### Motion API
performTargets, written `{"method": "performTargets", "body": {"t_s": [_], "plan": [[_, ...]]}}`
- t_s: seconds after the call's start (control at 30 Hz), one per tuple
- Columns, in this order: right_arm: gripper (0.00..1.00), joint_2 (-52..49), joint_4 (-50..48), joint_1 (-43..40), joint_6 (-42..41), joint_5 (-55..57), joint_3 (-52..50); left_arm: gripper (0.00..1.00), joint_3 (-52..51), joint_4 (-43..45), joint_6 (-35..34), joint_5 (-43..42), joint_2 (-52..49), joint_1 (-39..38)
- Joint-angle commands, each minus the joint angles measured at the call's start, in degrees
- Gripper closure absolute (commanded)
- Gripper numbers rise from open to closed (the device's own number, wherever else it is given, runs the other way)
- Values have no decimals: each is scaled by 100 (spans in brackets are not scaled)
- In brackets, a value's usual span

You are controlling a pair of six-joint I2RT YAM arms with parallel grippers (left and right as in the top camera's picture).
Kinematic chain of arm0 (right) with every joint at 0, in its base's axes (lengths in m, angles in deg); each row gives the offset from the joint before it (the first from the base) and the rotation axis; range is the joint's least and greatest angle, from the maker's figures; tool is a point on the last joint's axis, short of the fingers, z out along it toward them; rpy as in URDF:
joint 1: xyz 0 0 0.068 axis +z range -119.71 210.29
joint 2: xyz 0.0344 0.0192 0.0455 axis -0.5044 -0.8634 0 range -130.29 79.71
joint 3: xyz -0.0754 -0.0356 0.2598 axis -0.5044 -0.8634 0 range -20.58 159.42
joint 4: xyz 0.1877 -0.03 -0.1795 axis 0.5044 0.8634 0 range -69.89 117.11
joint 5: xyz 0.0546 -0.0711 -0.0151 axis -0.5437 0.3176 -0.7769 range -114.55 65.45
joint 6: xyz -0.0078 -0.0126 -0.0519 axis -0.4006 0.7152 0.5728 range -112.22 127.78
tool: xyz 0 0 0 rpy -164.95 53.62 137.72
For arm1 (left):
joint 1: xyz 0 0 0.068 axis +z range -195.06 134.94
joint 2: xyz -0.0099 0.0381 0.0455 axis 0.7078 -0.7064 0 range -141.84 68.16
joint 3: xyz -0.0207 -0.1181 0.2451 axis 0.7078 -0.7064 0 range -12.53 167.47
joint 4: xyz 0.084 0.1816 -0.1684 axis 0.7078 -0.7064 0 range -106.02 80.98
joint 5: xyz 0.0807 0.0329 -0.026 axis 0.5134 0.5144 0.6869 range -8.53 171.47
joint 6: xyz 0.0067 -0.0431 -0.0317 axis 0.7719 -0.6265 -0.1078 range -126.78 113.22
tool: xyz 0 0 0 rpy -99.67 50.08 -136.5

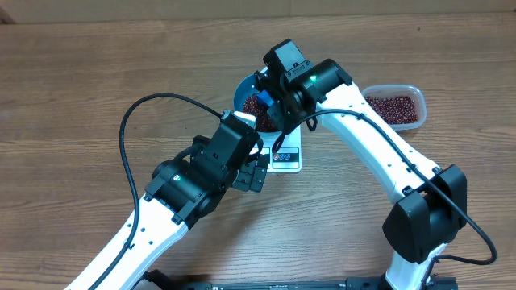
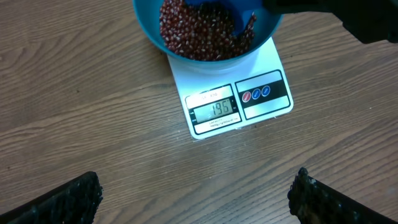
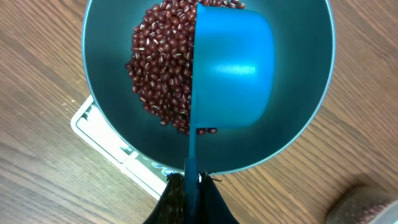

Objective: Scoop item into bowl and weigh 150g on scale
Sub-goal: 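Carry the scoop over the teal bowl and pour beans in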

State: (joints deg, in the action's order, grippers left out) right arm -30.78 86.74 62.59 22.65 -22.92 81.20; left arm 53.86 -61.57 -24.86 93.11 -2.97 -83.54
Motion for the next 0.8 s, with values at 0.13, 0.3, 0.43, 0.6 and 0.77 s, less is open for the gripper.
{"method": "performTargets", "body": {"t_s": [0.13,0.3,0.43,0.6,0.77], "plan": [[96,0,-39,-59,-190,-319,74,0,127,9,-15,37,70,31],[96,11,-17,-358,-437,-531,74,0,127,9,-15,37,70,31],[96,61,-9,-586,-433,-1333,74,1,127,9,-15,37,70,31],[96,79,52,-678,-393,-1816,74,0,127,9,-15,37,70,31],[96,79,55,-723,-393,-1978,74,1,127,9,-15,37,70,31]]}}
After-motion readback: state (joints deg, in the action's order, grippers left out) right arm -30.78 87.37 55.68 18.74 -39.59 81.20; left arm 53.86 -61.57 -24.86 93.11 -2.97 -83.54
